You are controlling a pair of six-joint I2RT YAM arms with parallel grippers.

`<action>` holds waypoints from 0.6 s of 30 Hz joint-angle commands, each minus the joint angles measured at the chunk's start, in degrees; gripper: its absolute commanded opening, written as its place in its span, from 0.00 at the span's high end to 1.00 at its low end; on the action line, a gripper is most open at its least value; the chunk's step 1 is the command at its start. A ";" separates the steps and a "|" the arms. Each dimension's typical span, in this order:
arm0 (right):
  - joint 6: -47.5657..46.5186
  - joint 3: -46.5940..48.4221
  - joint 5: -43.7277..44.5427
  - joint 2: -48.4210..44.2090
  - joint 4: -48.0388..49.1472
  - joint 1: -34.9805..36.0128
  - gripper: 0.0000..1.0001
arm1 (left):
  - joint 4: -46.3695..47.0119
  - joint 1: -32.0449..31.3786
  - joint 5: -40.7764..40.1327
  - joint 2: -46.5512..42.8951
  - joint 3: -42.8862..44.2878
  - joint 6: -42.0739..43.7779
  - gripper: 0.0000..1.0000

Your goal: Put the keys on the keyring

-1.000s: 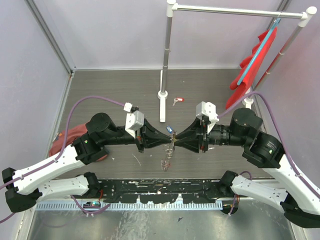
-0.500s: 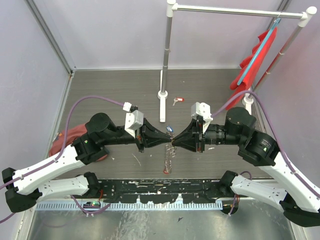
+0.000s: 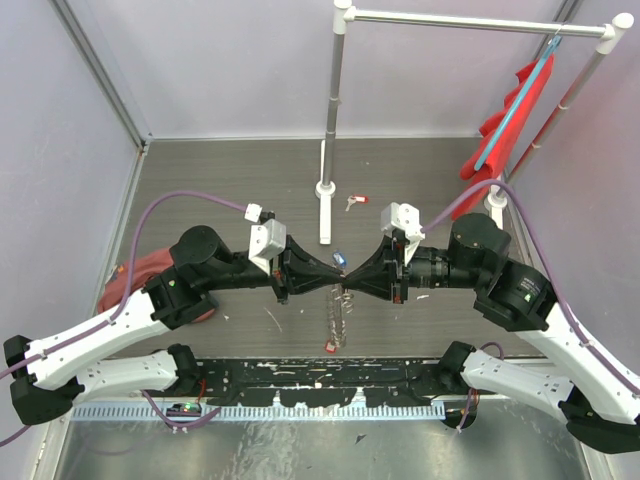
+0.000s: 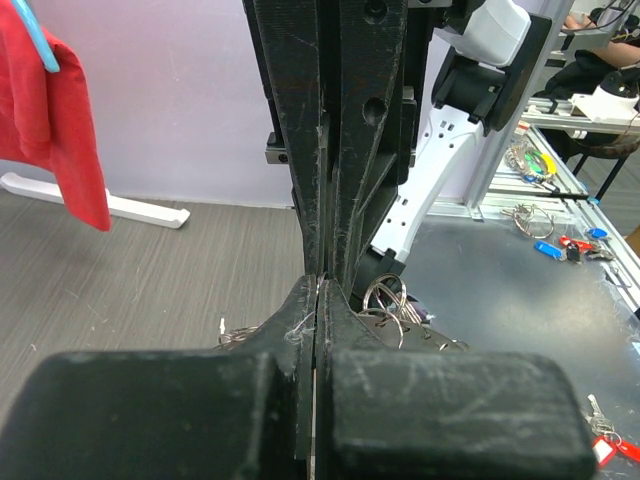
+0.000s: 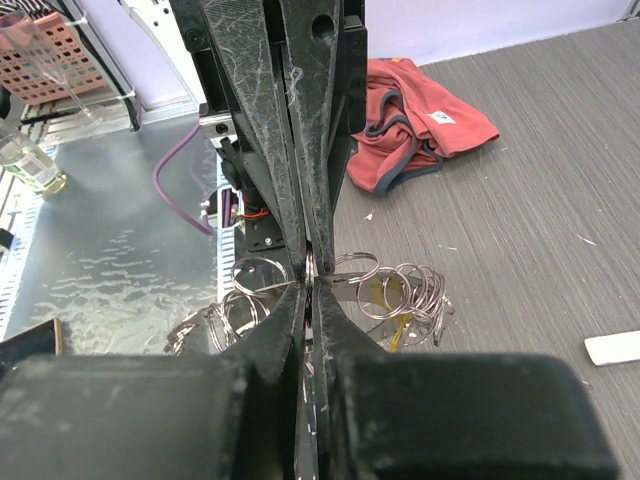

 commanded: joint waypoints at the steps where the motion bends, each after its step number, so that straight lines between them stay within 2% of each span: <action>1: -0.06 2.88 1.59 0.28 1.37 0.08 0.99 | 3.74 -0.14 -0.29 -1.01 1.89 -0.59 0.97; 8: -2.86 11.84 6.94 4.62 -12.94 0.03 0.99 | 1.77 -0.14 -1.54 -2.35 1.21 0.24 0.67; 13: -3.39 20.60 11.95 10.69 -25.97 0.10 0.99 | -4.36 -0.17 -5.33 -4.39 1.38 3.38 0.58; 18: -2.44 24.45 15.65 17.16 -35.69 0.08 0.99 | -10.78 -0.21 -11.60 -7.27 1.34 6.44 0.52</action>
